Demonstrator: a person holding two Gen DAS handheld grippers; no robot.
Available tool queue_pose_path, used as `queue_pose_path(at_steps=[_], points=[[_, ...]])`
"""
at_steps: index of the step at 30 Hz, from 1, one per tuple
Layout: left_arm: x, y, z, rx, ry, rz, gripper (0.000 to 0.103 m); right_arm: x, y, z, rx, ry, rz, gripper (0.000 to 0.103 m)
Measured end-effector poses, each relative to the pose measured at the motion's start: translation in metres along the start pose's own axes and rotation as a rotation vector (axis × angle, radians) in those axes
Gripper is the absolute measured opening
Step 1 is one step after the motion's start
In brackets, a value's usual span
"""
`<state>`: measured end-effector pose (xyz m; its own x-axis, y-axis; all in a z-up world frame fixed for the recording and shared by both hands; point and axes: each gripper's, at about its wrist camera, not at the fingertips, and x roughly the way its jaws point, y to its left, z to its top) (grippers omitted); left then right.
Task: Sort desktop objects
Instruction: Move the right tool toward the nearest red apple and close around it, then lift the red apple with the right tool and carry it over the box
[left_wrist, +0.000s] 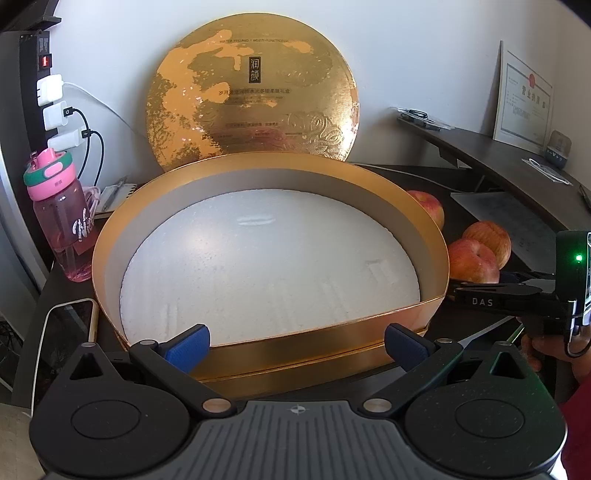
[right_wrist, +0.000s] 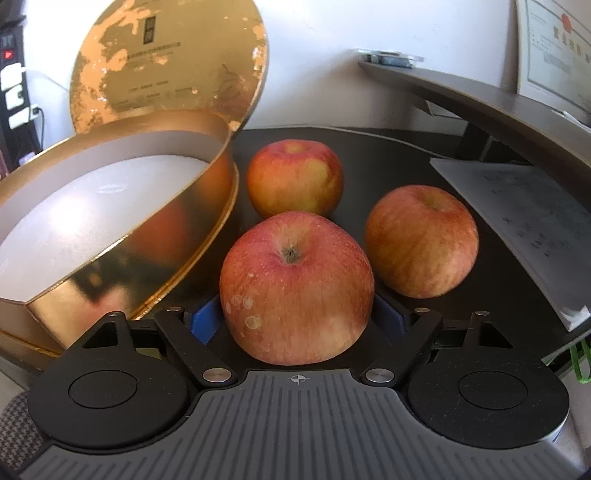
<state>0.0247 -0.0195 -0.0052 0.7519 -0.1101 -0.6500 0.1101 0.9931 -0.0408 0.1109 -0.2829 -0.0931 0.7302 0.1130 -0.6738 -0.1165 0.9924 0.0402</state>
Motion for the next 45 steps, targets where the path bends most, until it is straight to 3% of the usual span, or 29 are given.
queue_pose_path(at_steps=[25, 45], points=[[0.001, -0.003, 0.002, 0.018, -0.001, -0.013, 0.102, -0.003, 0.01, -0.006, 0.102, -0.03, -0.088, 0.094], [-0.001, 0.001, 0.001, 0.016, 0.0, -0.01, 0.102, 0.008, 0.008, 0.003, 0.172, -0.014, -0.139, 0.086]])
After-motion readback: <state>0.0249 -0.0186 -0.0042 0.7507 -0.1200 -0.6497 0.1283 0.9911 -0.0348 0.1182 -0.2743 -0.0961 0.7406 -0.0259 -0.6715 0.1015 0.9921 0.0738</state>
